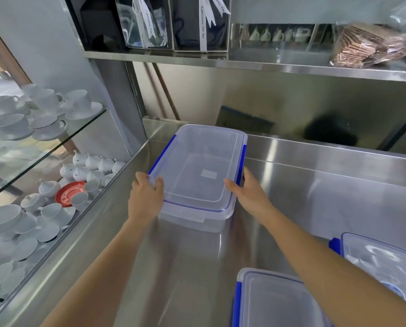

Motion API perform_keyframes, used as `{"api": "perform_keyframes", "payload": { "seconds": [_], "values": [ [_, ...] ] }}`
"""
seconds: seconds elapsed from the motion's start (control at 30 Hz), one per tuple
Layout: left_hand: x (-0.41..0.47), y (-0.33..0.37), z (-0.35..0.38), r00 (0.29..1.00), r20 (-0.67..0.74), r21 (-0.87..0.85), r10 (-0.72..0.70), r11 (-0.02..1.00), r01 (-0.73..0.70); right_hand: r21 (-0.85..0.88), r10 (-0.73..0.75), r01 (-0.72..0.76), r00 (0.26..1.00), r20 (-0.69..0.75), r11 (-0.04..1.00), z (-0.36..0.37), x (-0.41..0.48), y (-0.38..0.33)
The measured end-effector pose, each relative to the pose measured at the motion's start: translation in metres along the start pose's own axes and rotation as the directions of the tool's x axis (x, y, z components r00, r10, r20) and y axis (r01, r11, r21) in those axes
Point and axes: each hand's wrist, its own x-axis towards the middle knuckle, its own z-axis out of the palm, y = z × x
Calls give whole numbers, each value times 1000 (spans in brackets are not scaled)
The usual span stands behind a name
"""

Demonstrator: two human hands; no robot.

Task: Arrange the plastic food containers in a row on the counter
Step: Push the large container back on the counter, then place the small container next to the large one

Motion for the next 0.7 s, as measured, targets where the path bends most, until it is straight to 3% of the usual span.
{"api": "perform_keyframes", "payload": {
  "seconds": [0.1, 0.2, 0.3, 0.43, 0.7],
  "values": [
    [-10, 18, -3, 973, -138, 269, 183, 953, -141, -136, 10, -23, 995, -94, 990, -12, -12, 1],
    [-34, 54, 0, 911, -107, 203, 398, 906, -372, -224, 35, -71, 986, -163, 972, -34, -24, 9],
    [-72, 96, 19, 848, 88, 92, 522, 844, -529, -292, 22, -91, 972, -232, 952, -66, -45, 15],
    [-131, 134, 58, 745, 391, -84, 541, 827, -556, -351, 18, -139, 945, -328, 926, -112, -83, 29],
    [-213, 155, 114, 534, 774, -25, 341, 859, -512, -405, 120, -414, 804, -582, 815, -182, -171, 72]
  ]
}}
